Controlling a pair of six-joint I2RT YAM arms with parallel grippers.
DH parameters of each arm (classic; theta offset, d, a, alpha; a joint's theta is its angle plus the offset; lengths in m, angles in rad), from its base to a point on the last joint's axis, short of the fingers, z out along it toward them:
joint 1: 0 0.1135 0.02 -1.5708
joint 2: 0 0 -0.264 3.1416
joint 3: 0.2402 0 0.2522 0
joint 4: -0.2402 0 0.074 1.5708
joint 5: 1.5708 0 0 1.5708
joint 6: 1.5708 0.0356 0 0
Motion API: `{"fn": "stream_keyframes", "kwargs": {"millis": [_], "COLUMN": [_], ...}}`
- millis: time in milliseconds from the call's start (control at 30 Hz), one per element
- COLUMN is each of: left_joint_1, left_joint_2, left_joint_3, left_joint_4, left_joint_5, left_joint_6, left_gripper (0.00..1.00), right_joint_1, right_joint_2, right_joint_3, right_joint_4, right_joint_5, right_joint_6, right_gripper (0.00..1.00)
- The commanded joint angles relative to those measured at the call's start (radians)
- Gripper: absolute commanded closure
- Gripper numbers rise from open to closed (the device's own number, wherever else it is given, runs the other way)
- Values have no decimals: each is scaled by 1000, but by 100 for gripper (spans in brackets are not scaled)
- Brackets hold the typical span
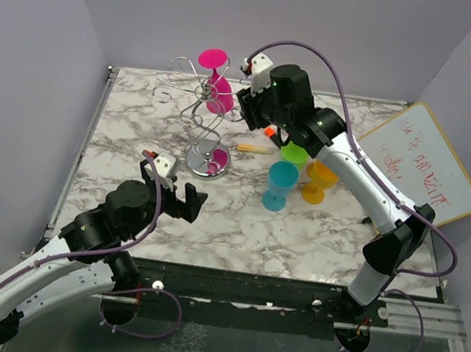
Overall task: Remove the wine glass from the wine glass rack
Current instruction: Adjust the wine rack at the center of the board.
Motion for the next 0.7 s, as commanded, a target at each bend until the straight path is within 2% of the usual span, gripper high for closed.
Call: {"fn": "stream_keyframes", "kwargs": {"millis": [0, 267, 433, 667], "left_joint_1": [5, 5, 5, 5], "left_joint_2": [-13, -17, -29, -46], "left_joint_3": [3, 2, 9, 13], "left_joint_4": [-17, -34, -47, -55], "left_joint_5": [-44, -87, -110, -133], "left_joint_6": [-11, -35, -50, -63], "left_gripper": [1, 1, 1, 1], "right_joint_1": [38, 119, 136, 159], "right_joint_2": [-8, 5, -8, -43], "right_joint_3": [34, 33, 36, 23], "right_joint_4": [-46, -58, -62, -48], "right_joint_5": [35, 60, 115, 10], "right_joint_6": [21, 83, 212, 297], "right_gripper": [50, 50, 50, 51]}}
